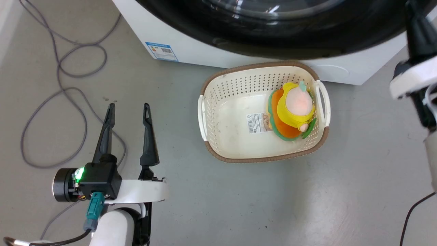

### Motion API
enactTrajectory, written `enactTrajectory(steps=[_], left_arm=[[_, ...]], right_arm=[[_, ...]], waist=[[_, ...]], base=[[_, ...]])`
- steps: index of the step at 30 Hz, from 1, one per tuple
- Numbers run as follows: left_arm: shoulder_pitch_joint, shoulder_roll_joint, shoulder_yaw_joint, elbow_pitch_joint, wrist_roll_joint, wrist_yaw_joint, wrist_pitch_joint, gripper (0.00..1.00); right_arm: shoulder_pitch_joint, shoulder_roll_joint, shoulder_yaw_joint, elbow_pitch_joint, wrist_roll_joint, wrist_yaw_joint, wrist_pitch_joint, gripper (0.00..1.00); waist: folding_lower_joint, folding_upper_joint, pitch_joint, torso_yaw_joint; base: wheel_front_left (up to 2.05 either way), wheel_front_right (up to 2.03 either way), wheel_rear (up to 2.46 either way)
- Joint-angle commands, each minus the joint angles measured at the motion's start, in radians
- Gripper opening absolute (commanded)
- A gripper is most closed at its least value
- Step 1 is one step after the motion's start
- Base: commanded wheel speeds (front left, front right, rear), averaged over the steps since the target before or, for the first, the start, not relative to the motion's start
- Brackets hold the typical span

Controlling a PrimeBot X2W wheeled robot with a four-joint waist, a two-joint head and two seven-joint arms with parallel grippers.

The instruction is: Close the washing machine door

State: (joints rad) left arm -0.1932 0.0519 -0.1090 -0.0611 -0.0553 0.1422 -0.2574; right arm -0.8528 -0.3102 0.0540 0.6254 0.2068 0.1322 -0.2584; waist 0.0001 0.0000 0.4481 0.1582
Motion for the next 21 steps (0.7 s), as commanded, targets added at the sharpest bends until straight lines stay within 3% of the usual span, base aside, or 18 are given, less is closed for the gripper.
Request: enactTrajectory(steps=[1, 12, 17, 21], left_arm=[[-0.019, -0.001, -0.002, -0.001, -0.005, 0.007, -0.004, 1.0], [-0.016, -0.001, -0.01, 0.006, -0.014, 0.024, -0.004, 1.0], [-0.003, -0.002, -0.008, 0.014, -0.01, 0.024, -0.004, 1.0], [0.017, -0.002, 0.008, 0.026, -0.002, 0.022, -0.004, 1.0]], right_arm=[[-0.038, -0.009, -0.01, 0.025, -0.01, -0.002, -0.003, 0.0], [-0.08, 0.013, -0.043, 0.099, -0.062, -0.002, -0.003, 0.0], [-0.033, 0.026, -0.047, 0.047, -0.073, -0.002, -0.003, 0.0], [0.041, 0.037, -0.056, -0.08, -0.09, -0.002, -0.003, 0.0]], waist=[[-0.0001, 0.0, 0.005, 0.004], [-0.0001, 0.0, -0.013, 0.001], [-0.0001, 0.0, -0.047, -0.008], [-0.0001, 0.0, -0.091, -0.029]], base=[[0.0, 0.0, 0.0], [0.0, 0.0, 0.0], [0.0, 0.0, 0.0], [0.0, 0.0, 0.0]])
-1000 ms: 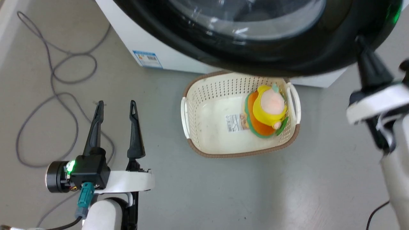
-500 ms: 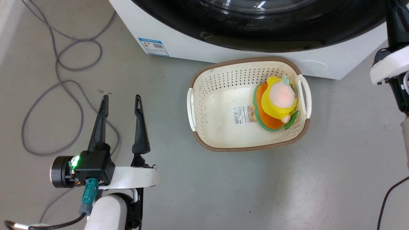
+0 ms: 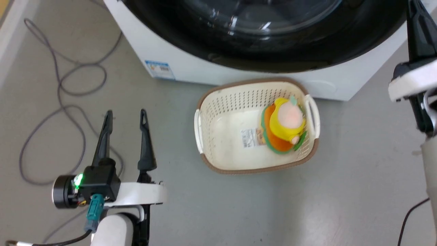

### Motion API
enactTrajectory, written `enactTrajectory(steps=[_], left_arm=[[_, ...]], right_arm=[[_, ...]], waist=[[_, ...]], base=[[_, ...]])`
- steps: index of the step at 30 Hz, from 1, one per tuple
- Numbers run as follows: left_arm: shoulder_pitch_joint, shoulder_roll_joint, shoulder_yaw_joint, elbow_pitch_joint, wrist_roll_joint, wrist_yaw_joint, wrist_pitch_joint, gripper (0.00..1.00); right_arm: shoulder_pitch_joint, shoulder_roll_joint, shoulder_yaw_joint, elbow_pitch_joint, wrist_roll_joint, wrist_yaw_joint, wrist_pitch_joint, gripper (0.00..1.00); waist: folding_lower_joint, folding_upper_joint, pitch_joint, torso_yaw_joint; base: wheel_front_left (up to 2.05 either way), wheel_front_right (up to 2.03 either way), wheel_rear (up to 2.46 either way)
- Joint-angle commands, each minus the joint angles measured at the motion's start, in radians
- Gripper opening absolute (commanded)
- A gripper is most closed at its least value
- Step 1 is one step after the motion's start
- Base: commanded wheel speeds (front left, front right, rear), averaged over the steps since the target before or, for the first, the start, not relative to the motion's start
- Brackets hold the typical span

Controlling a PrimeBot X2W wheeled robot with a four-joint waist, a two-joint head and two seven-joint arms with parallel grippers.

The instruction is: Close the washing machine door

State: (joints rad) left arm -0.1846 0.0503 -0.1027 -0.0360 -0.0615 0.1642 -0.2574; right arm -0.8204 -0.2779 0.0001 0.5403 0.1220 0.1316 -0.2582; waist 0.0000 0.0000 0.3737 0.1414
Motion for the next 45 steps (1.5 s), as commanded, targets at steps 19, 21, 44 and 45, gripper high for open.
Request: enactTrajectory(steps=[19, 21, 44, 45], left_arm=[[0.138, 0.004, 0.066, 0.053, 0.034, -0.008, -0.004, 1.0], [0.151, 0.005, 0.07, 0.056, 0.035, -0.009, -0.004, 1.0], [0.246, 0.008, 0.058, 0.093, 0.033, -0.045, 0.002, 0.0], [0.246, 0.007, 0.057, 0.093, 0.033, -0.045, 0.002, 0.0]], right_arm=[[0.49, 0.124, 0.011, -0.47, -0.044, -0.001, -0.004, 0.02], [0.536, 0.149, 0.004, -0.475, -0.025, -0.001, -0.004, 1.0], [0.848, 0.222, -0.039, -0.452, 0.062, 0.0, 0.001, 0.0], [0.847, 0.222, -0.04, -0.452, 0.062, 0.0, 0.001, 0.0]], waist=[[0.0, 0.0, -0.226, -0.111], [0.0, 0.0, -0.241, -0.115], [0.0, 0.0, -0.361, -0.128], [0.0, 0.0, -0.361, -0.128]], base=[[0.0, 0.0, 0.0], [0.0, 0.0, 0.0], [0.0, 0.0, 0.0], [0.0, 0.0, 0.0]])
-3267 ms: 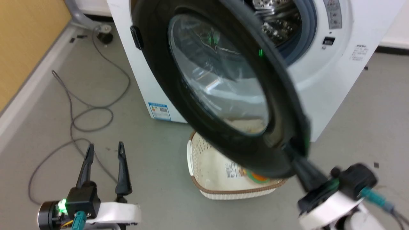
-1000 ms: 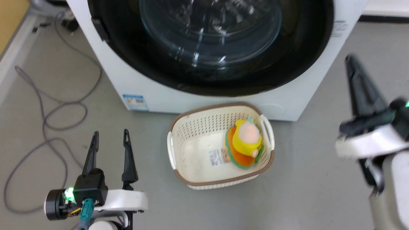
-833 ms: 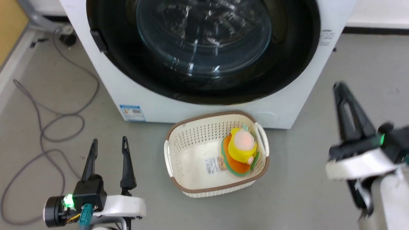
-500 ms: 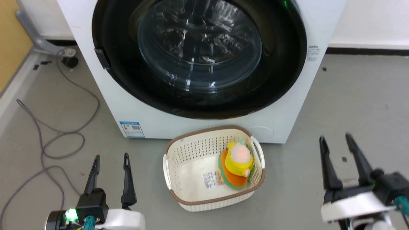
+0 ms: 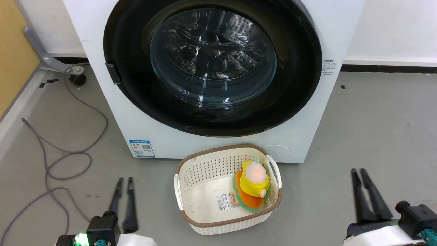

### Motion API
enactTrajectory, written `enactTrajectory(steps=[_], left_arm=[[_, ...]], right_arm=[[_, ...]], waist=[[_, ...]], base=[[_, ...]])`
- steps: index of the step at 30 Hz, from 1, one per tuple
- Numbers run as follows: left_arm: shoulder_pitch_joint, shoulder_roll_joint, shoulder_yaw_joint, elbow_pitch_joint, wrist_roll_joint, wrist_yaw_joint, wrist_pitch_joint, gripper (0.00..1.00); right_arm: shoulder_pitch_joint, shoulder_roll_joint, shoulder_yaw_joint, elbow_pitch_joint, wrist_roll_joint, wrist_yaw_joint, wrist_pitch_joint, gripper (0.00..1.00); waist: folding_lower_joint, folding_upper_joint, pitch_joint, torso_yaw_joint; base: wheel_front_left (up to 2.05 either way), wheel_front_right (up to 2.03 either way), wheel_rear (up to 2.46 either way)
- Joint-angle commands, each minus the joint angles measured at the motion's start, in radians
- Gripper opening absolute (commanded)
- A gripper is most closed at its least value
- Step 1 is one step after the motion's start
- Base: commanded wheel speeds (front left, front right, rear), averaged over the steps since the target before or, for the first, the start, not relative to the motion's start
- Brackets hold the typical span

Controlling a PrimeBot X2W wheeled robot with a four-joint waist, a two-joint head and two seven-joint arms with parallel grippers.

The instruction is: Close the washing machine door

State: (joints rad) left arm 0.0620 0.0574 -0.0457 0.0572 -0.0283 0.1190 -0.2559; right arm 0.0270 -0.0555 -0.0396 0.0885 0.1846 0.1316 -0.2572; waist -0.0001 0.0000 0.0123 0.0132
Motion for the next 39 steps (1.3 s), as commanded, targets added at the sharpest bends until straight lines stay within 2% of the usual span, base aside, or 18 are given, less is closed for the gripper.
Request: enactTrajectory(steps=[1, 39], left_arm=[[0.0, 0.0, 0.0, 0.0, 0.0, 0.0, 0.001, 0.0], [-0.019, -0.002, 0.014, -0.018, 0.009, -0.037, 0.08, 0.0]], right_arm=[[0.0, 0.0, 0.0, 0.0, 0.0, 0.0, 0.001, 0.0], [-0.008, 0.002, 0.012, -0.028, -0.057, 0.0, 0.08, 0.0]], waist=[[0.0001, 0.0, 0.0, 0.0], [0.0001, 0.0, -0.004, -0.004]], base=[[0.0, 0.0, 0.0], [0.0, 0.0, 0.0]])
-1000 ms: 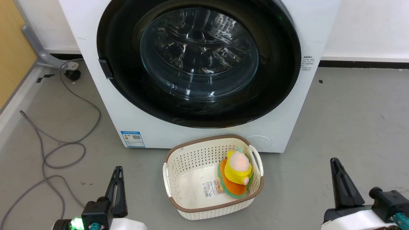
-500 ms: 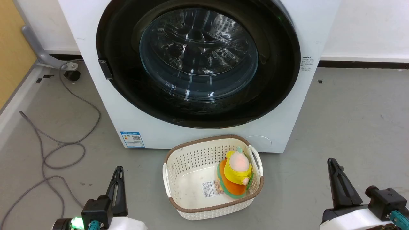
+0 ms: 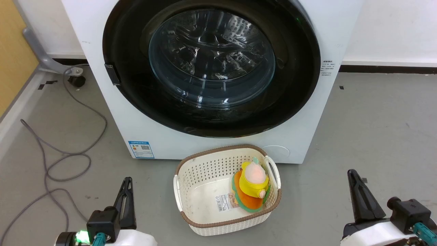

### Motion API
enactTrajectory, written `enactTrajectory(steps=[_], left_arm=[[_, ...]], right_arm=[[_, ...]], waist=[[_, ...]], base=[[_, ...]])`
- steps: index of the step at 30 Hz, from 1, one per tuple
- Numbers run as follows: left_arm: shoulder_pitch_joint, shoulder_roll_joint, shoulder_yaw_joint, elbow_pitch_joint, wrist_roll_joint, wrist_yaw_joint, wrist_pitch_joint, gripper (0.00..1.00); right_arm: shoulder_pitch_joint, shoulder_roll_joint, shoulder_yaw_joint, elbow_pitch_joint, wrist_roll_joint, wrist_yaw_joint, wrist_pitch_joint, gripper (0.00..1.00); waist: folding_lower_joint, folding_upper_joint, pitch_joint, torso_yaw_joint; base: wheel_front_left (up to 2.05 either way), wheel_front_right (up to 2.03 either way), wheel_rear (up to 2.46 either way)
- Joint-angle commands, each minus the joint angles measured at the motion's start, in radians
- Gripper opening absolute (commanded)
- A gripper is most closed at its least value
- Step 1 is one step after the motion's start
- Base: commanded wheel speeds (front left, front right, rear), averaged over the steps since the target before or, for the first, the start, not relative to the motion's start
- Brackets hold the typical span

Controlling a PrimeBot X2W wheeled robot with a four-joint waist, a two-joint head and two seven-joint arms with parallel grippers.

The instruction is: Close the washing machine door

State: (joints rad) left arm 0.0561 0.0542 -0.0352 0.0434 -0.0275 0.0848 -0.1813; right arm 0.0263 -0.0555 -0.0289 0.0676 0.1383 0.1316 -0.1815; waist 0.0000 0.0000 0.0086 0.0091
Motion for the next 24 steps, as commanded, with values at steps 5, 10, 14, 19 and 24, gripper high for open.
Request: enactTrajectory(steps=[5, 10, 14, 19, 24], left_arm=[[-0.016, 0.001, 0.005, -0.006, 0.009, -0.008, 0.015, 0.0], [-0.018, 0.0, 0.007, -0.009, 0.01, -0.012, 0.025, 0.0], [-0.02, 0.0, 0.009, -0.01, 0.011, -0.016, 0.034, 0.0], [-0.023, 0.0, 0.01, -0.013, 0.012, -0.021, 0.044, 0.0], [-0.025, 0.0, 0.012, -0.015, 0.013, -0.026, 0.054, 0.0]], right_arm=[[-0.009, 0.002, 0.003, -0.01, -0.019, 0.0, 0.015, 0.0], [-0.01, 0.002, 0.005, -0.014, -0.026, 0.0, 0.025, 0.0], [-0.011, 0.002, 0.006, -0.017, -0.032, 0.0, 0.033, 0.0], [-0.012, 0.002, 0.008, -0.02, -0.039, 0.0, 0.043, 0.0], [-0.013, 0.003, 0.009, -0.024, -0.047, 0.0, 0.054, 0.0]], waist=[[0.0, 0.0, -0.001, -0.001], [0.0, 0.0, -0.001, -0.001], [0.0, 0.0, -0.001, -0.002], [0.0, 0.0, -0.002, -0.002], [0.0, 0.0, -0.002, -0.003]], base=[[0.0, 0.0, 0.0], [0.0, 0.0, 0.0], [0.0, 0.0, 0.0], [0.0, 0.0, 0.0], [0.0, 0.0, 0.0]])
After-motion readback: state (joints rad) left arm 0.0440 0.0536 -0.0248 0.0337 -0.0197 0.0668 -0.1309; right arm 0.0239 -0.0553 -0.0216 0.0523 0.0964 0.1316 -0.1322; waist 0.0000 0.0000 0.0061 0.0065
